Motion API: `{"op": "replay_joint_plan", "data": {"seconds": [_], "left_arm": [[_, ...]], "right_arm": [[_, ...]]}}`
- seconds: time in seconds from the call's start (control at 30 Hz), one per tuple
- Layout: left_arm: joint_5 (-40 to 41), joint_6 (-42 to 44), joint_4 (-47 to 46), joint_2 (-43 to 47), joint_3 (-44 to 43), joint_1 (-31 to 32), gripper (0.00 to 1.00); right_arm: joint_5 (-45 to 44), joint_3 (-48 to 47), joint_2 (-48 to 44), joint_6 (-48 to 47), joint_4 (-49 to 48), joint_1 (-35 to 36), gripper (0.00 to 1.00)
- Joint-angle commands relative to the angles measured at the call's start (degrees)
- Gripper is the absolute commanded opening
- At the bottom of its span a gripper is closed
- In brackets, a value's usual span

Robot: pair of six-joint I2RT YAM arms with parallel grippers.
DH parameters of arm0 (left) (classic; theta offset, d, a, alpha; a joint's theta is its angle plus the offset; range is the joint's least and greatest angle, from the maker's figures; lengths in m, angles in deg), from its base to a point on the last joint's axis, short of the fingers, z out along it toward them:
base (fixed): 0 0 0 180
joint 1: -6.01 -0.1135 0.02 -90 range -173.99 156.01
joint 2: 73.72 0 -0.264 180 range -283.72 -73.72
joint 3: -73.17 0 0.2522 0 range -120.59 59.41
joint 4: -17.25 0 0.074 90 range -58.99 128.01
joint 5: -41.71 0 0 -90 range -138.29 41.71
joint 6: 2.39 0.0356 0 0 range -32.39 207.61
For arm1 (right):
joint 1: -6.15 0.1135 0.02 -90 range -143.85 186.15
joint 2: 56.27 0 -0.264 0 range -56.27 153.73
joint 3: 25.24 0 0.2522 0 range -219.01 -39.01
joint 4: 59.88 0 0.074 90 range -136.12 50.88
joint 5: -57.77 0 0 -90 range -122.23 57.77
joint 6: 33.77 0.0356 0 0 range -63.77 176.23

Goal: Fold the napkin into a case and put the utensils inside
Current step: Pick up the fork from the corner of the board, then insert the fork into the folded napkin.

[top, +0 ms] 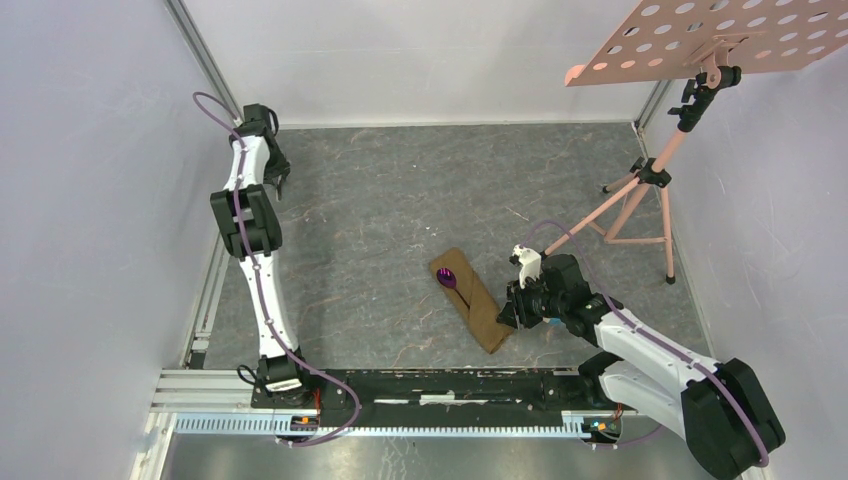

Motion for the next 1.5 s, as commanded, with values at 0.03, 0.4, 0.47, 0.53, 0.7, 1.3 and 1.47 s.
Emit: {"op": "replay_joint_plan", "data": {"seconds": [0.03,0.4,0.47,0.53,0.7,1.3,1.47], "left_arm": [[-0.71,0.61,2.06,-2.48,-4.11,0.12,0.42],[-0.21,3.86,1.21,-0.49,-4.5,0.81,0.02],[-0.1,2.5,1.09,2.45,-2.24,1.31,0.02],[1.96,-0.3,0.9,6.44,1.95,2.46,0.02],[8.7,-10.28,-1.96,21.6,17.75,9.1,0.02],[30.1,-60.94,11.52,43.55,40.38,62.62,0.02],[35.8,-71.05,14.42,39.8,39.78,69.95,0.02]], "right_arm": [[-0.55,-1.45,-1.13,0.3,-0.91,-0.11,0.32],[-0.27,-0.14,-0.5,1.09,-3.25,-0.18,0.44],[-0.19,0.4,0.05,1.05,-4.25,-0.19,0.45],[0.23,0.8,0.79,0.93,-5.23,-0.16,0.44],[2.06,1.79,1.64,2.16,-7.63,-0.11,0.39],[2.02,10.11,-4.8,13.01,-15.92,1.83,0.32],[1.01,10.54,-5.97,12.81,-15.5,1.82,0.33]]}}
